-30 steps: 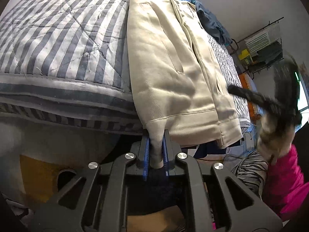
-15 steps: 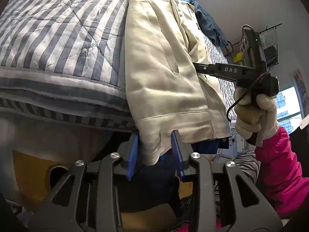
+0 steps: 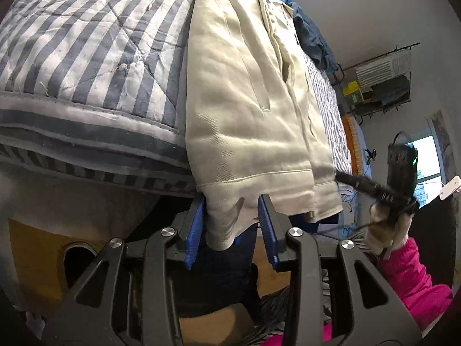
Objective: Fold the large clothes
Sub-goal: 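Grasp the jacket hem with both tools side by side, then lift the hem with both tools and fold it toward the blue collar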
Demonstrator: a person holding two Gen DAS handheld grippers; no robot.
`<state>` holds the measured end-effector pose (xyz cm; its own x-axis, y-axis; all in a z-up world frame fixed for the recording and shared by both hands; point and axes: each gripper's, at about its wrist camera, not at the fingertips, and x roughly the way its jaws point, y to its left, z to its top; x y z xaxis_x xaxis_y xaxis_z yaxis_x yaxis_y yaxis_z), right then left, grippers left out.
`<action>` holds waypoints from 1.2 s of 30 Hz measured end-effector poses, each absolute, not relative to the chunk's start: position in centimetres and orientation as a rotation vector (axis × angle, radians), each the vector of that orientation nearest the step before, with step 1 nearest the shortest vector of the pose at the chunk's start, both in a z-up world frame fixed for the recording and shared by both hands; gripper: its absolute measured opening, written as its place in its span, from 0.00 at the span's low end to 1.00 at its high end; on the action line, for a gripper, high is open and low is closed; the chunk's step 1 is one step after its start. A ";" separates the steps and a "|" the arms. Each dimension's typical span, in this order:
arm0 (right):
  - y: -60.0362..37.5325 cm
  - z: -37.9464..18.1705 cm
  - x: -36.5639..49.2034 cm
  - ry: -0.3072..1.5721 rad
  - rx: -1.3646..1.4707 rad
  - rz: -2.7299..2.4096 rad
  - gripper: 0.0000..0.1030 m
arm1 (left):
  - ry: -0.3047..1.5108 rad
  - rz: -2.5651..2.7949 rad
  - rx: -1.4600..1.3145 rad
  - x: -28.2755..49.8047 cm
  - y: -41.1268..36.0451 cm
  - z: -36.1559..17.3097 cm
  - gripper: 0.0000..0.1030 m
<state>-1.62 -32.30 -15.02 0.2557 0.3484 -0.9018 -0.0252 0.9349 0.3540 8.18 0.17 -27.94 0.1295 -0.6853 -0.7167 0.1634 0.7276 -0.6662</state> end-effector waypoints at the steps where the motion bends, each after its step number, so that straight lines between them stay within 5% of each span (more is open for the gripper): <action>1: -32.5 -15.5 -2.2 1.290 0.307 0.254 0.31 | 1.306 -0.649 -0.481 8.3 0.0 -28.0 0.32; 3: -32.5 -15.7 -2.4 1.275 0.311 0.244 0.31 | 1.298 -0.629 -0.427 8.0 -0.5 -27.8 0.19; 7: -33.0 -15.1 -2.7 1.246 0.357 0.262 0.26 | 1.267 -0.642 -0.411 7.6 -0.3 -26.9 0.20; 9: -33.3 -15.2 -3.3 1.246 0.393 0.271 0.27 | 1.297 -0.621 -0.420 7.8 -0.2 -27.5 0.35; 10: -33.7 -15.3 -3.6 1.259 0.413 0.278 0.27 | 1.324 -0.611 -0.442 8.1 -0.1 -28.0 0.53; 12: -34.2 -15.7 -4.3 1.274 0.478 0.306 0.40 | 1.337 -0.635 -0.479 8.2 0.0 -28.7 0.55; 13: -34.2 -16.0 -4.6 1.281 0.503 0.326 0.41 | 1.338 -0.658 -0.473 8.2 -0.3 -28.9 0.52; 14: -34.1 -16.4 -4.8 1.287 0.511 0.338 0.41 | 1.335 -0.676 -0.462 8.2 -0.7 -29.1 0.32; 15: -33.9 -16.9 -5.0 1.297 0.514 0.354 0.41 | 1.343 -0.671 -0.443 8.3 -1.1 -29.2 0.24; 17: -33.6 -17.7 -5.1 1.323 0.532 0.375 0.41 | 1.346 -0.661 -0.434 8.3 -1.5 -29.3 0.18; 19: -33.1 -18.2 -5.4 1.338 0.547 0.405 0.38 | 1.344 -0.667 -0.454 8.3 -1.4 -28.8 0.16; 21: -32.4 -17.9 -5.5 1.334 0.527 0.416 0.16 | 1.334 -0.674 -0.455 8.1 -1.1 -28.2 0.15; 24: -32.4 -16.4 -5.5 1.280 0.568 0.448 0.09 | 1.310 -0.688 -0.444 7.7 -0.9 -26.6 0.14; 36: -33.2 -9.5 -3.9 1.063 0.647 0.478 0.05 | 1.218 -0.769 -0.492 10.1 -1.8 -19.1 0.13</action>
